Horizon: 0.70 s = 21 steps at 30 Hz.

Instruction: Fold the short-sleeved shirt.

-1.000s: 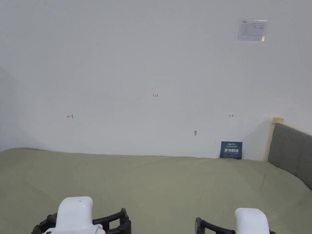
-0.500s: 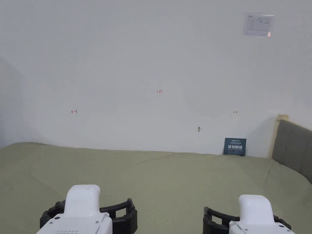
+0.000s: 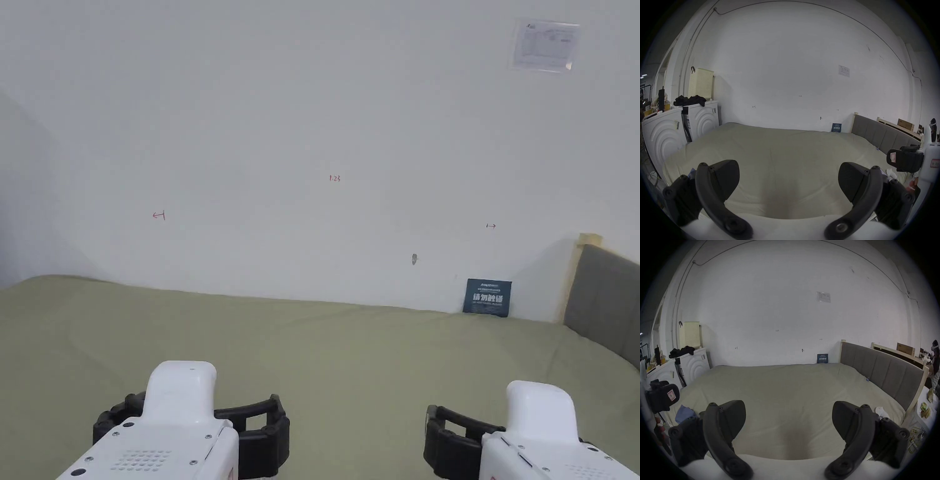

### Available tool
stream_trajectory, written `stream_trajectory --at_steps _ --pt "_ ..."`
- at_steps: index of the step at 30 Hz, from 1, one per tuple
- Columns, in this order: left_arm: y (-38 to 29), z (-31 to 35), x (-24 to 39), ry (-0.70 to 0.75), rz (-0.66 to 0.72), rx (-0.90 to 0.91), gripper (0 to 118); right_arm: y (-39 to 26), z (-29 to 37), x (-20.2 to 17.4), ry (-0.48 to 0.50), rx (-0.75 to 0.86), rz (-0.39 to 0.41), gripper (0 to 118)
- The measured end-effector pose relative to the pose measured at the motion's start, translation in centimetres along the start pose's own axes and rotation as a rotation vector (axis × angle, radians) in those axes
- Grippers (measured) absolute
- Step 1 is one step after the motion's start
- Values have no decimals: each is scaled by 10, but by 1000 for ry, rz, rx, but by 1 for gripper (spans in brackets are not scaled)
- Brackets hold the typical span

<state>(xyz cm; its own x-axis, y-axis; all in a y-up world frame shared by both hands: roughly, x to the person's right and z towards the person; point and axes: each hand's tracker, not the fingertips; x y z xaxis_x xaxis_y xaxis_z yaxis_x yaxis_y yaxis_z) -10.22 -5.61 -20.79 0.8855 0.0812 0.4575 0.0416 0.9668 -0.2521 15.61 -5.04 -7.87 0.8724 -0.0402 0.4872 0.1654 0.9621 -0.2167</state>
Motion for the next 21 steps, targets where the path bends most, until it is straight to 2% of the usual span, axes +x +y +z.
stream_trajectory --at_steps 8,19,21 --pt "4 3 -9 8 15 18 118 4 0 0 -20 -10 -2 110" --pt "9 3 -15 24 27 22 118 15 5 0 2 4 -28 110" --pt "9 5 -16 20 35 26 118 17 2 4 44 -68 -71 110"
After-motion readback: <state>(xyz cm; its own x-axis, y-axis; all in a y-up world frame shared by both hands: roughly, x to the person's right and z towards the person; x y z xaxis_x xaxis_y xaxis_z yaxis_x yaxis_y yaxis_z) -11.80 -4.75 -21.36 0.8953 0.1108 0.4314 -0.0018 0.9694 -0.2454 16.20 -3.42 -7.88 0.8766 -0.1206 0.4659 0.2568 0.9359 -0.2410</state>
